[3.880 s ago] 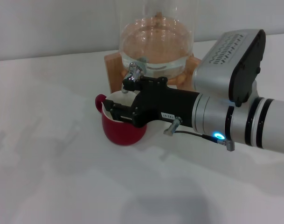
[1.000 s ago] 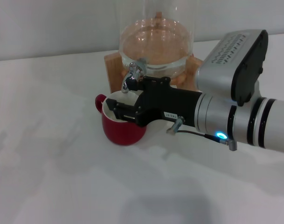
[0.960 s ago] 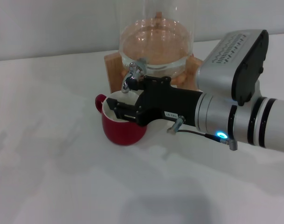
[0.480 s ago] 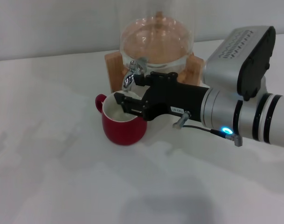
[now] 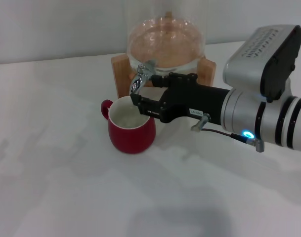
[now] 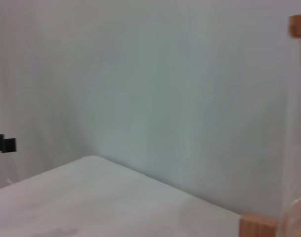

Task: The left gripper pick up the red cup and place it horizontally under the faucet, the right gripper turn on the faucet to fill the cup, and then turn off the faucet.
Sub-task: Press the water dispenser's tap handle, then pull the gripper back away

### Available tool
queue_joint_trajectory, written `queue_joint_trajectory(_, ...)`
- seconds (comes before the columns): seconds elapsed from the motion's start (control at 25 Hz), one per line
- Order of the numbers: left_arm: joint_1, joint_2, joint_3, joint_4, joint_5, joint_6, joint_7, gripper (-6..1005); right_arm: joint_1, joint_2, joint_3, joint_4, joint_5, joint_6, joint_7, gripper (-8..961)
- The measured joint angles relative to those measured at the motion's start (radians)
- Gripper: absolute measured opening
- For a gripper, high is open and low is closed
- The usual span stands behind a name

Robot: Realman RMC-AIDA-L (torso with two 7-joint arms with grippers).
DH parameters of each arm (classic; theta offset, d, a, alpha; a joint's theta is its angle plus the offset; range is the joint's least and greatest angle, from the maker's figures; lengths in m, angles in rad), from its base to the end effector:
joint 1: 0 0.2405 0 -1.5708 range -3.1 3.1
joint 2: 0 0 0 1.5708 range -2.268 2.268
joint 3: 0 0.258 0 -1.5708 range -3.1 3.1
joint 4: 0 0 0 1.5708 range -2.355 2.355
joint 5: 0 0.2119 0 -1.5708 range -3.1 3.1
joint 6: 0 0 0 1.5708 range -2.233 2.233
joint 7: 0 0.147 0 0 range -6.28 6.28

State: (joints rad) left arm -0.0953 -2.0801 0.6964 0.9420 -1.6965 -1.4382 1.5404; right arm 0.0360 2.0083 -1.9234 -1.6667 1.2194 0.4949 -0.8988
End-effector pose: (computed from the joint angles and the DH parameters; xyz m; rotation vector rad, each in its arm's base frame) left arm -0.3357 0.2710 0.1071 -1.9642 -0.9048 -1.0092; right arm 0.1388 0.3035 -0.0278 -2.3444 0.5803 0.5931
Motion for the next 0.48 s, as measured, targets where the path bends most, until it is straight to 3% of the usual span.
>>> queue_joint_trajectory(0.48,0.003,-0.001,0.0,0.0,0.0,-0.007,0.0,863,-0.009,0.001,0.025,0.0,0.0,-0.006,-0.008,652)
